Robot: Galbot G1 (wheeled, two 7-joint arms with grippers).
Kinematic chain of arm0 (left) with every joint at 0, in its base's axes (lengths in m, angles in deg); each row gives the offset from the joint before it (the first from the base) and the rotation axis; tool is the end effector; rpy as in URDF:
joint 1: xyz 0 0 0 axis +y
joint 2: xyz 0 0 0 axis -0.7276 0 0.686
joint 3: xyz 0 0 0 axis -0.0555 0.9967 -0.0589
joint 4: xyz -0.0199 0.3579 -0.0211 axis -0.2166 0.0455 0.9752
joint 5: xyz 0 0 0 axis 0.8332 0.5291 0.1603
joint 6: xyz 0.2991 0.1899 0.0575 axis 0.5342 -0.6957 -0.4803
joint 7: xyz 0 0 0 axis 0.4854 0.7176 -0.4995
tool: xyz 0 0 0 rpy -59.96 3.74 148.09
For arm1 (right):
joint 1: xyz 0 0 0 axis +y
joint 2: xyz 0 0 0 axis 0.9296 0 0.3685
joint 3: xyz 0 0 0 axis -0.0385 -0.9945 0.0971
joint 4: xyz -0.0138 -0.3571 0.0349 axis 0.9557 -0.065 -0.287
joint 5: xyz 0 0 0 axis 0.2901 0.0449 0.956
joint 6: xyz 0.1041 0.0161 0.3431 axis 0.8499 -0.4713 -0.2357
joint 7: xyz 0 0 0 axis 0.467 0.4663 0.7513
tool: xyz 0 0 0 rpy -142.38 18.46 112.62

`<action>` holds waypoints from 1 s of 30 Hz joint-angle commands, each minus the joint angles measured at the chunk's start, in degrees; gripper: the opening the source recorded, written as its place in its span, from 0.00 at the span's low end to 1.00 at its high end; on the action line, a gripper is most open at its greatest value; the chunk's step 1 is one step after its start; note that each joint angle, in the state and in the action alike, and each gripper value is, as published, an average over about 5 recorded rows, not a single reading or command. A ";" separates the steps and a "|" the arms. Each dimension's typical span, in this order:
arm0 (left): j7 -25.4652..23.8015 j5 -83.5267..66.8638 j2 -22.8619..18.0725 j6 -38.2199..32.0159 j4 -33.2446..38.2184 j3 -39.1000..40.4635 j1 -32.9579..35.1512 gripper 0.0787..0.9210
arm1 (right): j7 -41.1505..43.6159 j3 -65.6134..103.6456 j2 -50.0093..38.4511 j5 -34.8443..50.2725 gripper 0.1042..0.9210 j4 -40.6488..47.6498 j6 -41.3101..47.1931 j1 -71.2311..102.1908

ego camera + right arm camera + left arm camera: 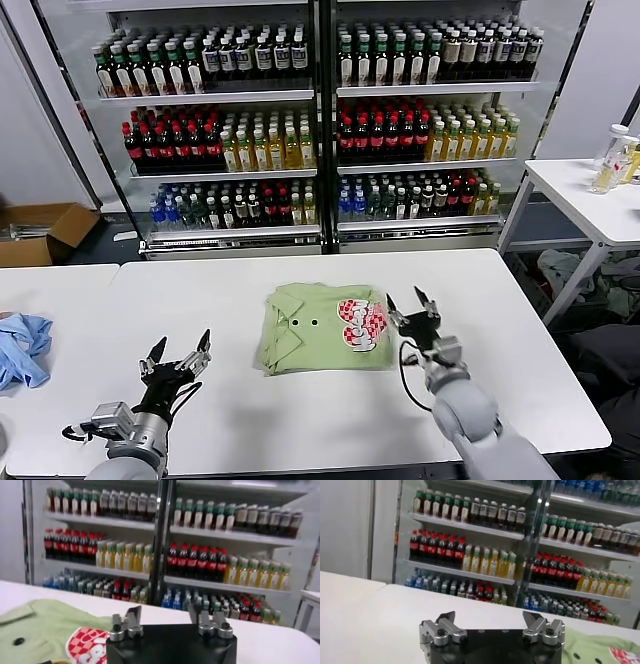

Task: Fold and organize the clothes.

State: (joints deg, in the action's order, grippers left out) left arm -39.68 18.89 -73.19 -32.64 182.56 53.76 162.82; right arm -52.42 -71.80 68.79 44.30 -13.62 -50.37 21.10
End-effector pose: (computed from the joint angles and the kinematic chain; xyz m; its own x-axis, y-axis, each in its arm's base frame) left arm 0.2065 0.0743 -0.2792 -0.9814 -0.0059 0.1919 -0.0426 0.9813 -0.1877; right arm 0.3327 -0.0230 -0.3085 -0.9764 -0.1729 0.1295 -0.1895 0.9733 -0.1295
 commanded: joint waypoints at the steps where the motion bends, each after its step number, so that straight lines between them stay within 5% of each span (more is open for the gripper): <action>1: -0.81 4.49 -0.13 -0.57 4.28 0.28 2.93 0.88 | 2.11 14.15 -1.82 -2.78 0.70 -17.91 -4.69 23.64; 7: -1.76 6.48 -0.06 -0.75 6.46 -0.04 4.50 0.88 | 1.93 14.04 0.15 -4.29 0.86 -18.64 -4.59 24.99; 30: -4.27 10.83 -1.27 -1.73 8.54 -0.70 8.61 0.88 | 2.02 14.25 1.28 -7.60 0.88 -18.58 -4.26 23.12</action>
State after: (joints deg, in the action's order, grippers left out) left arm -43.59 28.52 -74.32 -34.33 190.36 53.13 170.60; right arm -50.40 -58.36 69.91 37.96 -31.10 -54.65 43.45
